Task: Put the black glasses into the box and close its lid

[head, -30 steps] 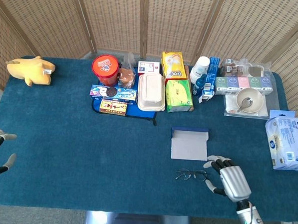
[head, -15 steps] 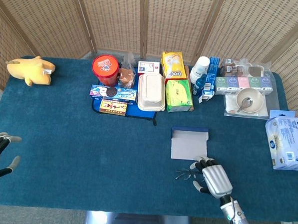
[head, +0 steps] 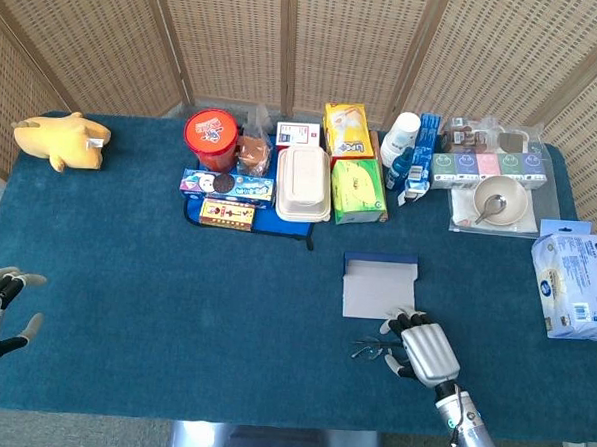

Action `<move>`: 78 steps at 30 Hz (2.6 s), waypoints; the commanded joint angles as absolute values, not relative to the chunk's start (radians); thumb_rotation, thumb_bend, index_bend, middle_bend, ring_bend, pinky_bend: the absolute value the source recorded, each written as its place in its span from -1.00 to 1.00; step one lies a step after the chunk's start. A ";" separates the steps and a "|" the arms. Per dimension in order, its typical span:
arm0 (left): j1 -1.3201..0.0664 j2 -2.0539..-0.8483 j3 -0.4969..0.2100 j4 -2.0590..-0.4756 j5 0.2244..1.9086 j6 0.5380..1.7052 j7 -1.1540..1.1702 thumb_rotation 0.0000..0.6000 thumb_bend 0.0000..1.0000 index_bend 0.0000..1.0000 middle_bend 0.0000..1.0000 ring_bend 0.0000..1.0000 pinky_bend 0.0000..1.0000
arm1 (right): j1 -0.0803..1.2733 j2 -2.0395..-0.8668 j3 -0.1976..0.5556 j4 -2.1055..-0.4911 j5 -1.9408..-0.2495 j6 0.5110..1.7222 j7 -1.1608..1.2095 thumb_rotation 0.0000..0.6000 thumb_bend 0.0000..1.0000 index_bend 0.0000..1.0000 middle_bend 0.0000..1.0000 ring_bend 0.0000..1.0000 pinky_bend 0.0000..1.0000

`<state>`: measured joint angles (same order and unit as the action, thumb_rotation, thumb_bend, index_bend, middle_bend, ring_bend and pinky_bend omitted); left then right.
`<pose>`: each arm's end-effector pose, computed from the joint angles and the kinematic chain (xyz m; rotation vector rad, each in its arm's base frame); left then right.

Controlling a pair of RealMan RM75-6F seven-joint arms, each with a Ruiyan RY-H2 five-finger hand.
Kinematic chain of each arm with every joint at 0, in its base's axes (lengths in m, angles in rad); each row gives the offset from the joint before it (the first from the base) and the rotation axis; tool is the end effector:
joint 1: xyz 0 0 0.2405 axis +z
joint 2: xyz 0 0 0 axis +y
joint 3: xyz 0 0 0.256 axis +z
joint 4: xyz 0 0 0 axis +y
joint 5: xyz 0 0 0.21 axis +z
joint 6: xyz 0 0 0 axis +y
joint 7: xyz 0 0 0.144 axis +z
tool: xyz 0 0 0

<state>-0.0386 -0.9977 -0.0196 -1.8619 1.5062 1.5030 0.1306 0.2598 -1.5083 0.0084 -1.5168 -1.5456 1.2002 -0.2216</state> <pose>-0.2777 0.1584 0.1732 -1.3843 -0.9383 -0.8670 -0.2445 -0.2061 -0.0024 1.7783 -1.0119 0.9239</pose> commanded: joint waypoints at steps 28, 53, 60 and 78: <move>-0.017 -0.987 -0.019 -1.843 1.507 1.541 0.091 1.00 -0.39 -0.38 -0.30 -0.56 -0.45 | 0.283 -1.571 -0.005 -1.386 -1.551 1.216 -0.100 1.00 -0.43 0.09 -0.46 -0.46 -0.40; -0.010 -0.989 -0.023 -1.829 1.508 1.554 0.076 1.00 -0.39 -0.37 -0.30 -0.56 -0.45 | 0.366 -1.463 0.062 -1.558 -1.471 1.114 -0.041 1.00 -0.44 0.34 -0.39 -0.38 -0.38; -0.004 -0.985 -0.022 -1.833 1.507 1.561 0.080 1.00 -0.39 -0.37 -0.30 -0.56 -0.45 | 0.417 -1.440 0.100 -1.555 -1.446 1.067 -0.016 1.00 -0.44 0.33 -0.39 -0.38 -0.38; 0.006 -0.975 -0.021 -1.851 1.506 1.573 0.098 1.00 -0.39 -0.38 -0.30 -0.56 -0.45 | 0.515 -1.462 0.136 -1.382 -1.414 0.971 0.098 1.00 -0.44 0.33 -0.39 -0.38 -0.38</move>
<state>0.0062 -0.9748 -0.0213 -1.8503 1.5065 1.5728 0.0974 0.5059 -1.4559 0.1336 -1.3955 -1.4148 0.9783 0.0885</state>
